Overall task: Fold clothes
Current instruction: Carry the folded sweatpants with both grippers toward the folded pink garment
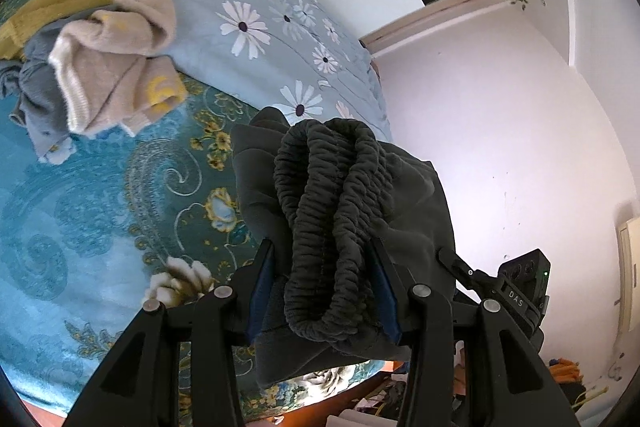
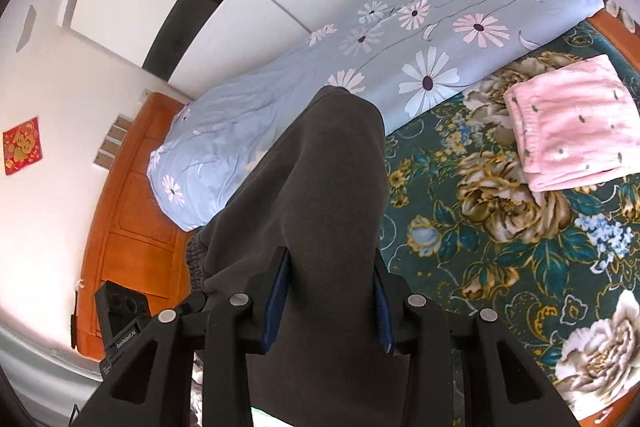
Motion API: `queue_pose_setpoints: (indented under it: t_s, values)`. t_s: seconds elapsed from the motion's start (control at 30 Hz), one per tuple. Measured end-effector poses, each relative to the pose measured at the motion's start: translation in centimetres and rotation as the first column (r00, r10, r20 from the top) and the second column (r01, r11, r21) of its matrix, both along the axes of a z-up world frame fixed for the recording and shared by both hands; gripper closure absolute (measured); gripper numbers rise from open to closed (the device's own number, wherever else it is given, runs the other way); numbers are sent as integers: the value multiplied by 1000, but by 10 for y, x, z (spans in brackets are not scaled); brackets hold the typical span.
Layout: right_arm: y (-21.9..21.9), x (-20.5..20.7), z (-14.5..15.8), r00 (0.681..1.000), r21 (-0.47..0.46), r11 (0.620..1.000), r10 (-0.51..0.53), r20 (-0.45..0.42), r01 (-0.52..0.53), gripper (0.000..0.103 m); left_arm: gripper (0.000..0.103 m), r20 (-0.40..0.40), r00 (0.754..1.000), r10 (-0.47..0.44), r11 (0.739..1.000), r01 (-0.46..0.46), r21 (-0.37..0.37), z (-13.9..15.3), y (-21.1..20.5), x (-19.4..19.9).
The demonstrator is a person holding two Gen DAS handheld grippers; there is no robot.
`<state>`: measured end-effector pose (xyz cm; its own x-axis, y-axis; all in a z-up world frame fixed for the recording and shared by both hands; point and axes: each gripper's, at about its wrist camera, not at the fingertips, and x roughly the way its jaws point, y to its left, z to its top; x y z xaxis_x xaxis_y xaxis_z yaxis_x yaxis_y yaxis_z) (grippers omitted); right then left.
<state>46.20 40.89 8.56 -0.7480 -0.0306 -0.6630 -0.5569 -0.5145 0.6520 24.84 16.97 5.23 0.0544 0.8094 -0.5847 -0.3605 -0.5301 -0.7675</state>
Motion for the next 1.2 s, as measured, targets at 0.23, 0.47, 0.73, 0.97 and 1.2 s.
queue_pose_setpoints:
  t_s: [0.23, 0.47, 0.73, 0.97, 1.2]
  values:
    - [58, 35, -12, 999, -23, 1000, 20, -34, -21, 63, 56, -37, 999, 14, 999, -15, -32, 6, 66, 31]
    - [156, 92, -13, 998, -17, 998, 54, -35, -55, 63, 56, -31, 999, 12, 998, -14, -60, 11, 168, 81]
    - [254, 154, -30, 999, -44, 998, 32, -28, -33, 63, 56, 16, 998, -53, 987, 55, -149, -1, 282, 123]
    - [318, 184, -84, 1000, -144, 989, -24, 20, 26, 63, 56, 56, 992, -111, 955, 122, -269, -34, 354, 133]
    - [372, 193, -130, 994, -207, 974, -74, 80, 90, 63, 56, 95, 978, -186, 915, 207, -345, -70, 432, 123]
